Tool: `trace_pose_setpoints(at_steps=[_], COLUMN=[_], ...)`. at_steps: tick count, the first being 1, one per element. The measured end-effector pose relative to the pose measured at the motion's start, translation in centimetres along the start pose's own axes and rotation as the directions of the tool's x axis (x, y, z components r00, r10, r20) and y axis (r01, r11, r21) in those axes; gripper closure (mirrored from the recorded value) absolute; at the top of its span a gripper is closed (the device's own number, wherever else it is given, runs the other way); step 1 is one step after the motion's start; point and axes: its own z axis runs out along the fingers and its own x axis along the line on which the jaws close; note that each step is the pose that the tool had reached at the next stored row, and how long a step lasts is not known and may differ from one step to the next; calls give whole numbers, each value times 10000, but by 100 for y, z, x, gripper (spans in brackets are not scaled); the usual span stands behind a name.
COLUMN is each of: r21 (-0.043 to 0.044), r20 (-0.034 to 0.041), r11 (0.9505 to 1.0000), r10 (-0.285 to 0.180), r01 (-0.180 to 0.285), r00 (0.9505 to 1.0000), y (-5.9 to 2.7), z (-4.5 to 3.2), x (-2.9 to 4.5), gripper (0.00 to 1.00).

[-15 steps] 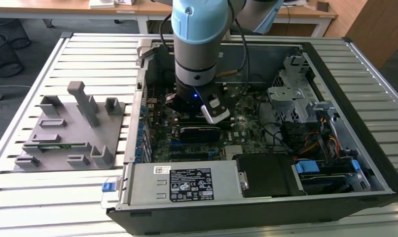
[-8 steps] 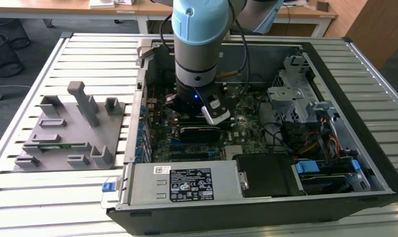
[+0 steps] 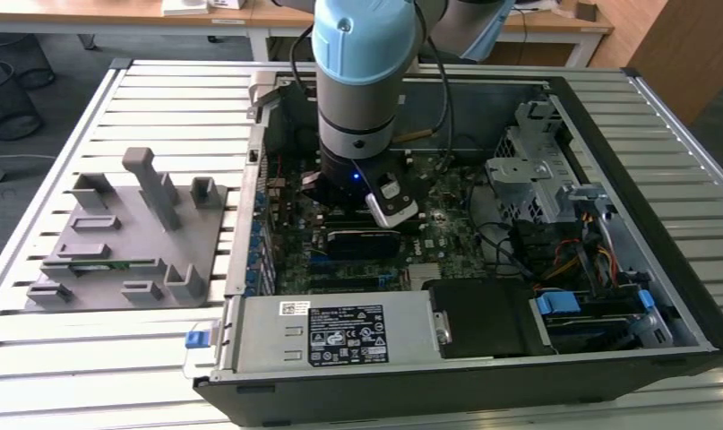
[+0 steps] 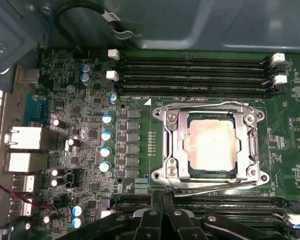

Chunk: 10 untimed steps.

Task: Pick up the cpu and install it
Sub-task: 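Install the second cpu locking lever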

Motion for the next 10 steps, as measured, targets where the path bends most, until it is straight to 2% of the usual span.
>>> trace_pose_setpoints(at_steps=[8, 10], r21=[-153, -169], r20=[0, 0], r11=[9999, 9999], r10=[1, 1], r01=[-1, -1], r00=[10000, 10000], y=[-3, -5], z=[17, 26], x=[0, 0], gripper=[89, 89])
